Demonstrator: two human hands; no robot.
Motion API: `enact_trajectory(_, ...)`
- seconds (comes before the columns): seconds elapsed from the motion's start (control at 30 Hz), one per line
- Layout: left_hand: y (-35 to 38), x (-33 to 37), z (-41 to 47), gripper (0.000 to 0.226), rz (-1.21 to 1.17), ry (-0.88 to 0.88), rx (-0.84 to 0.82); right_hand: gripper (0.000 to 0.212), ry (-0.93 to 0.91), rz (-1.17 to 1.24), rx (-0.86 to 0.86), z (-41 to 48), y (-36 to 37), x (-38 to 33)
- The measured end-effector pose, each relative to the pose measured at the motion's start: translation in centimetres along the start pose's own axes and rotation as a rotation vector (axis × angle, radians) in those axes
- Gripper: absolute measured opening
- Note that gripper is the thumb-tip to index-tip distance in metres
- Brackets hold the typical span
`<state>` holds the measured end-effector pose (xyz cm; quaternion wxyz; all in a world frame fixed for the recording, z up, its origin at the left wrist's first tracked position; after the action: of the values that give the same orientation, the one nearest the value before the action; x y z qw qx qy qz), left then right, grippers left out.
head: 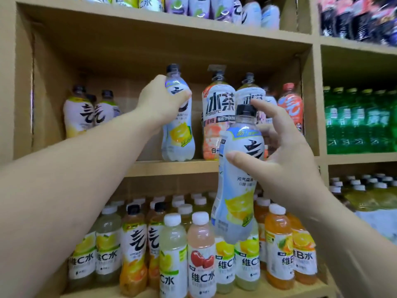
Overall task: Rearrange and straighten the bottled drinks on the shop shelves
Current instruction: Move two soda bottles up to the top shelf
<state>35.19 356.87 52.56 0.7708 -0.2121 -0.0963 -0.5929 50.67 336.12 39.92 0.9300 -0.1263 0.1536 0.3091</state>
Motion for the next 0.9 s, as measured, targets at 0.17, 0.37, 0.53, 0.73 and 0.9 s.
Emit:
enact_trajectory(0.17, 1.8, -1.2, 0.7, 0.052, -0.015, -0.043, -0.046, 0.077, 0.009, 0.039, -0.023, 0.4, -1.3, 0.9)
enact_trajectory(0.37, 2.8, -2.9, -0.4, 0.048, -0.027, -0.029, -0.065, 0.08, 0.022, 0.066, -0.059, 1.2, -0.5, 1.7)
enact_trajectory(0.53, 1.1, -5.0, -2.3, 0.07, 0.021, -0.064, -0.075, 0.082, -0.031, 0.077, -0.072, 3.2, 1.9, -0.1)
enact_trajectory(0.73, -4.3, -5.6, -5.3, 0.048, -0.419, -0.168, -0.079, 0.082, -0.149, 0.127, -0.025, 9.2, 6.4, -5.0)
enact_trajectory(0.9, -6.3, -3.3, -7.9, 0.046, -0.337, 0.0, -0.267, 0.083, -0.197, 0.046, -0.093, 13.7, 12.2, -7.8)
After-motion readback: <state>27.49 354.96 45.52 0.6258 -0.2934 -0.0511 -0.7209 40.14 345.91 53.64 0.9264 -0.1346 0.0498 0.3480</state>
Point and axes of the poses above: each hand's wrist, its own z-axis towards the middle knuckle, its own y-axis out of the palm, x = y × z, the point moved 8 cm from there along z, towards the middle knuckle, and after that the axes turned 2 degrees about y, right-handed, at the moved point
